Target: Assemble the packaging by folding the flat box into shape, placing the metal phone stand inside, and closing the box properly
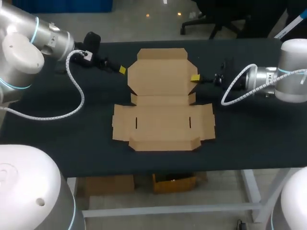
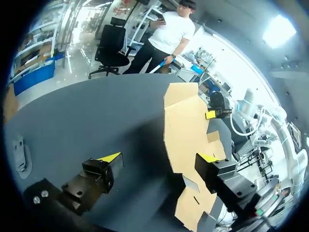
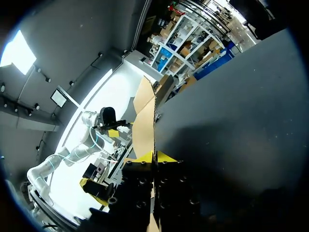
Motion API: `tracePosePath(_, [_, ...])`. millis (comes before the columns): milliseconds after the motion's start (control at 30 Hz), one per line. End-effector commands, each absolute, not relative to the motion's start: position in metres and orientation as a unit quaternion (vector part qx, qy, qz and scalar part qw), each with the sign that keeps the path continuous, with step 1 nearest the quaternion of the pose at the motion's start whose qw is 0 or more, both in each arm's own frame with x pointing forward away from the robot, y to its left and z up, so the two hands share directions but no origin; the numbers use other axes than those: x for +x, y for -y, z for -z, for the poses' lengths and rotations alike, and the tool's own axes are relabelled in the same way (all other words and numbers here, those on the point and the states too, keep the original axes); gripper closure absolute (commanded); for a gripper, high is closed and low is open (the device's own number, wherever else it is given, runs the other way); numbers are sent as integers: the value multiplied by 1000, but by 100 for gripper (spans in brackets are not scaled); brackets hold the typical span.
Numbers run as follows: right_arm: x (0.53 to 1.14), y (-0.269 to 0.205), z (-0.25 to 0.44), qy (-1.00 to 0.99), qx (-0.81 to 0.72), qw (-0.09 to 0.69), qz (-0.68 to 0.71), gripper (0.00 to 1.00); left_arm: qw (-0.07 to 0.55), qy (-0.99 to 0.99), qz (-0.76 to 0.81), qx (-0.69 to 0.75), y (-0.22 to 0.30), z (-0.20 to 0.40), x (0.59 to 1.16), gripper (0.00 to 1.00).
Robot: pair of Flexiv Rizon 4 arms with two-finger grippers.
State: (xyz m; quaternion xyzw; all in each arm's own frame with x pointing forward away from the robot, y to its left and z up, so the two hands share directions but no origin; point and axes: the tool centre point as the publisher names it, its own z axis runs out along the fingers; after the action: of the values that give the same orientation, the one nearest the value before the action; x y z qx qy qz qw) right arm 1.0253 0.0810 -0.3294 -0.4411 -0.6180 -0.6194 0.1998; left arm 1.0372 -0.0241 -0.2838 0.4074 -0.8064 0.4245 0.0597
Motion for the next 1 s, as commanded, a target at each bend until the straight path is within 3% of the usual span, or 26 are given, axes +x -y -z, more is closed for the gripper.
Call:
tracePosePath(33, [1026,-81,328,614,-434,194,630,100,57,799,-453,392,28,285,1037,0])
tracePosePath(1000, [1035,-86,310,612,-392,176,663,100,97,785,-541,285,72,279,1052,0])
